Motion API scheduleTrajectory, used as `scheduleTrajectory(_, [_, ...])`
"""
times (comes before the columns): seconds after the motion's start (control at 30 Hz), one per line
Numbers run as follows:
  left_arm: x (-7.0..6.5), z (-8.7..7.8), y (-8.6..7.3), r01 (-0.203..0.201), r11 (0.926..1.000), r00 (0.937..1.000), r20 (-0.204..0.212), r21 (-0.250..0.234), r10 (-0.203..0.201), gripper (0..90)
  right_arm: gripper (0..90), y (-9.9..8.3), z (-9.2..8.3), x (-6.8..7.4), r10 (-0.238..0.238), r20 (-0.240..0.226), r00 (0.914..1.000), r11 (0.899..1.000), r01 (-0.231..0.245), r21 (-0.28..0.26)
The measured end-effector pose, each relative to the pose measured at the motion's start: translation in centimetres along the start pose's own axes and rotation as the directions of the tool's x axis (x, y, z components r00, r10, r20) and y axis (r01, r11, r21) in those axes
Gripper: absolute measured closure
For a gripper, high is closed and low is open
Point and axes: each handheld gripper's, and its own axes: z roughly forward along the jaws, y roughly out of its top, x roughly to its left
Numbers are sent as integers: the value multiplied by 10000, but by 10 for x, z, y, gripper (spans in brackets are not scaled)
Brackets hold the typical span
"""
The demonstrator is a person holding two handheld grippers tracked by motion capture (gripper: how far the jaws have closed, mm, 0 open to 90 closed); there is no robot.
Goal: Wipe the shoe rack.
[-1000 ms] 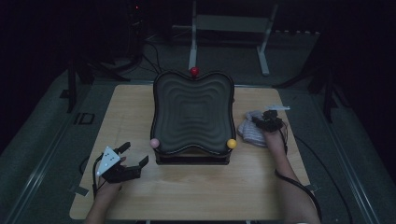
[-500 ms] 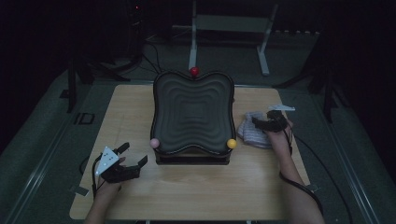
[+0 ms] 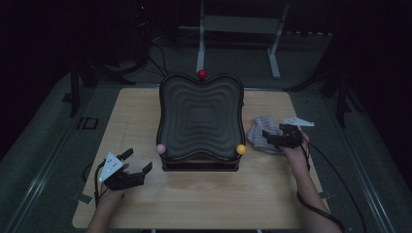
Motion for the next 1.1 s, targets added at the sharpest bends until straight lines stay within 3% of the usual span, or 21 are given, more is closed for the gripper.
scheduleTrajectory(0.2, [1,-1,0,-2,10000,10000,-54,62,2,84,139,-26,-17,4,63,95,9999,9999,-62,-145])
scheduleTrajectory(0.5, [0,-6,-2,21,9997,9997,-253,232,-15,84,135,-58,-41,11,39,102,9999,10000,-39,60])
scheduleTrajectory(0.57, [-1,-8,-3,-74,9994,9996,-271,340,83,84,135,-62,-47,13,-222,265,9994,9997,221,39])
scheduleTrajectory(0.77, [-7,-17,-7,-53,9995,9994,-327,321,63,85,136,-74,-63,13,113,481,9988,9997,-102,-239])
scheduleTrajectory(0.97, [-6,-22,-8,-81,9992,9991,-406,383,96,85,138,-77,-77,17,-84,941,9955,9993,119,-361])
scheduleTrajectory(1.1, [-6,-23,-8,-162,9990,9983,-546,414,184,85,138,-86,-87,19,324,1370,9900,9980,-247,-576])
